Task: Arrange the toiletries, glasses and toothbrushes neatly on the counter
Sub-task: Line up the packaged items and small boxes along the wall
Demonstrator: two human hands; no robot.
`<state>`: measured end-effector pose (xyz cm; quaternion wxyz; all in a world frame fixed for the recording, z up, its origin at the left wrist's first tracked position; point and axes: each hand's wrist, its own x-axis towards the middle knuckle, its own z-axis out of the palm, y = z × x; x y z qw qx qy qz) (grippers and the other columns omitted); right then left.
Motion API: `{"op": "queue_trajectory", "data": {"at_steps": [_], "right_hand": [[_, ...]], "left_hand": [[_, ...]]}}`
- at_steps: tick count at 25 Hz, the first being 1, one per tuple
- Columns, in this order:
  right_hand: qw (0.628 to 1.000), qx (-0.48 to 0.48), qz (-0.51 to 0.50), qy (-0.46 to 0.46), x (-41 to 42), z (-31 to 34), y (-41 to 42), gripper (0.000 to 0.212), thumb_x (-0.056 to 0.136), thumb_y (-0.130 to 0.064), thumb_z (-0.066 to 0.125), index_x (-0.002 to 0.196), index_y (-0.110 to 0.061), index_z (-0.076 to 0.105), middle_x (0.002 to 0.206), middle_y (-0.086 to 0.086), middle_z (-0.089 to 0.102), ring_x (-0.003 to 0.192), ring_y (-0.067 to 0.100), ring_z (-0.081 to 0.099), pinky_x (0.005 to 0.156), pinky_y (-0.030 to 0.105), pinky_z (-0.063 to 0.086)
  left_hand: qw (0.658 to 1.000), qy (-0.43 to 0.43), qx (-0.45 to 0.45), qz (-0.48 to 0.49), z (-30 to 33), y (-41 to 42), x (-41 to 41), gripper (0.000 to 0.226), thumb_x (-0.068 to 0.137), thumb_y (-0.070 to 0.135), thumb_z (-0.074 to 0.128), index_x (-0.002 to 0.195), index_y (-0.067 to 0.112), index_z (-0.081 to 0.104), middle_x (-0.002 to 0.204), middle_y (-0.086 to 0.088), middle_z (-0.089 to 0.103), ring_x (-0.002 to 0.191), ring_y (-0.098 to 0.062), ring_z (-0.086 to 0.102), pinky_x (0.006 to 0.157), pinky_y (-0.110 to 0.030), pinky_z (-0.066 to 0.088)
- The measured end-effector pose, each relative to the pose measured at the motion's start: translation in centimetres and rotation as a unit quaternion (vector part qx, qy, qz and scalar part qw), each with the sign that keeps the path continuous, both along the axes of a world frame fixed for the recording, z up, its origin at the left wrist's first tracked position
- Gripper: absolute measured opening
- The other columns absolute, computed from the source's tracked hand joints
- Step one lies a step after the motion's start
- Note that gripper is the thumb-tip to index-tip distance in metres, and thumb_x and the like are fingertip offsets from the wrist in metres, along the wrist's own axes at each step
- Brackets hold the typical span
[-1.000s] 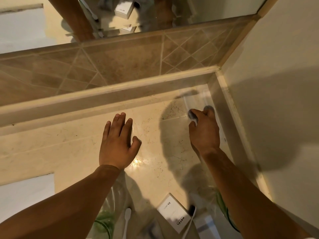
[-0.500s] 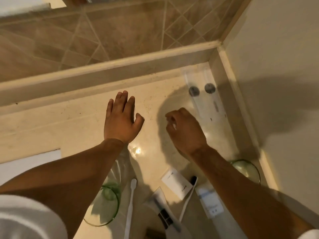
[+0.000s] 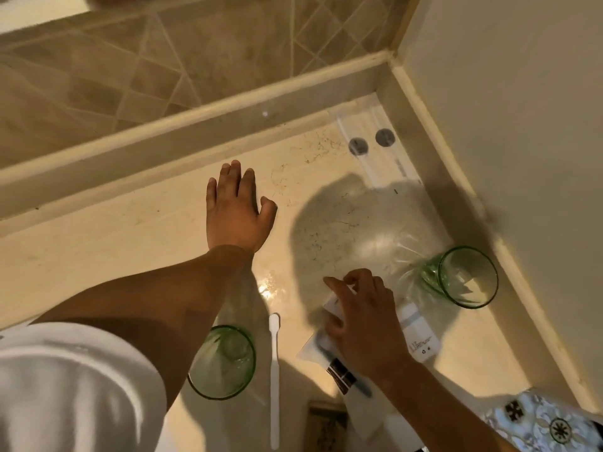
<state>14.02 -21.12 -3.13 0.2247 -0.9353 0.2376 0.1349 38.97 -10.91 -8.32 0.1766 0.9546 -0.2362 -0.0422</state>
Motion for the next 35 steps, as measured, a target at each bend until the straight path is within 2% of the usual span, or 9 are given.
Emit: {"op": "queue_trajectory", "data": {"at_steps": [3, 6, 9, 11, 15, 17, 23, 28, 35], "right_hand": [[0.995, 0.037, -0.071, -0.051, 1.5, 0.0, -0.8, 0.064, 0.085, -0.037, 0.073, 0.141, -0.035, 0.042, 0.126, -0.005, 0.044, 0.106, 0.005, 0.033, 0.1, 0.027, 0.045], [0.975, 0.057, -0.146, -0.157, 6.5, 0.0, -3.0, 0.059, 0.081, -0.034, 0.079, 0.132, -0.022, 0.051, 0.121, 0.0, 0.057, 0.107, 0.013, 0.053, 0.094, 0.026, 0.05], [0.963, 0.06, -0.204, -0.165, 14.9, -0.3, -6.5, 0.041, 0.084, -0.043, 0.074, 0.116, -0.022, 0.059, 0.112, -0.002, 0.063, 0.104, 0.014, 0.061, 0.095, 0.031, 0.053], [0.964, 0.026, -0.203, -0.168, 20.0, -0.7, -8.2, 0.034, 0.088, -0.045, 0.068, 0.11, -0.019, 0.064, 0.108, 0.001, 0.066, 0.1, 0.016, 0.065, 0.094, 0.033, 0.055], [0.964, -0.009, -0.196, -0.179, 25.7, -2.0, -9.8, 0.039, 0.087, -0.045, 0.071, 0.118, -0.021, 0.064, 0.12, 0.004, 0.06, 0.104, 0.02, 0.063, 0.096, 0.035, 0.056], [0.957, -0.013, -0.208, -0.202, 26.7, -2.7, -10.1, 0.037, 0.087, -0.043, 0.074, 0.116, -0.022, 0.064, 0.122, 0.004, 0.058, 0.107, 0.021, 0.061, 0.096, 0.039, 0.056], [0.945, -0.009, -0.212, -0.247, 27.8, -3.8, -10.1, 0.035, 0.085, -0.043, 0.077, 0.111, -0.024, 0.062, 0.122, -0.001, 0.056, 0.109, 0.014, 0.052, 0.095, 0.027, 0.045], [0.944, -0.014, -0.209, -0.255, 27.9, -3.7, -10.1, 0.032, 0.086, -0.044, 0.077, 0.09, -0.026, 0.05, 0.112, 0.0, 0.056, 0.098, 0.013, 0.053, 0.094, 0.027, 0.05], [0.941, 0.014, -0.223, -0.253, 26.6, -2.8, -9.2, 0.041, 0.084, -0.055, 0.074, 0.101, -0.025, 0.053, 0.121, 0.003, 0.049, 0.104, 0.019, 0.059, 0.095, 0.036, 0.057]], "left_hand": [[1.0, 0.0, -0.001, -0.004, -0.1, 0.1, 0.0, 0.064, 0.095, 0.04, 0.043, 0.153, 0.012, 0.043, 0.167, -0.011, 0.027, 0.158, -0.023, 0.014, 0.128, -0.046, 0.007], [1.0, -0.002, 0.004, -0.003, -0.3, 0.1, 0.2, 0.065, 0.095, 0.043, 0.041, 0.153, 0.013, 0.043, 0.168, -0.01, 0.026, 0.158, -0.022, 0.013, 0.129, -0.046, 0.008], [1.0, -0.005, 0.006, -0.005, -0.4, 0.0, 0.4, 0.066, 0.095, 0.045, 0.037, 0.153, 0.013, 0.043, 0.168, -0.01, 0.026, 0.158, -0.022, 0.012, 0.129, -0.046, 0.008], [1.0, -0.011, 0.009, -0.007, -0.4, 0.2, 0.3, 0.066, 0.095, 0.044, 0.037, 0.153, 0.013, 0.043, 0.167, -0.01, 0.027, 0.158, -0.022, 0.013, 0.129, -0.046, 0.008], [1.0, -0.012, 0.022, -0.008, -0.8, 0.1, 0.5, 0.066, 0.096, 0.046, 0.036, 0.154, 0.015, 0.042, 0.168, -0.009, 0.026, 0.158, -0.021, 0.012, 0.129, -0.045, 0.007], [1.0, -0.011, 0.026, -0.007, -0.9, 0.1, 0.6, 0.068, 0.095, 0.048, 0.034, 0.154, 0.015, 0.042, 0.168, -0.008, 0.026, 0.158, -0.021, 0.012, 0.129, -0.044, 0.006], [1.0, -0.019, 0.019, -0.001, -1.1, 0.1, 0.6, 0.066, 0.095, 0.047, 0.037, 0.152, 0.015, 0.045, 0.167, -0.008, 0.029, 0.158, -0.02, 0.015, 0.129, -0.042, 0.005], [1.0, -0.028, 0.012, 0.0, -1.1, 0.0, 0.5, 0.065, 0.093, 0.045, 0.039, 0.15, 0.014, 0.047, 0.166, -0.009, 0.032, 0.157, -0.022, 0.019, 0.128, -0.045, 0.009], [0.999, -0.029, 0.03, 0.007, -1.2, -0.1, 0.5, 0.064, 0.095, 0.046, 0.039, 0.153, 0.018, 0.043, 0.168, -0.006, 0.028, 0.158, -0.019, 0.014, 0.129, -0.041, 0.005]]}}
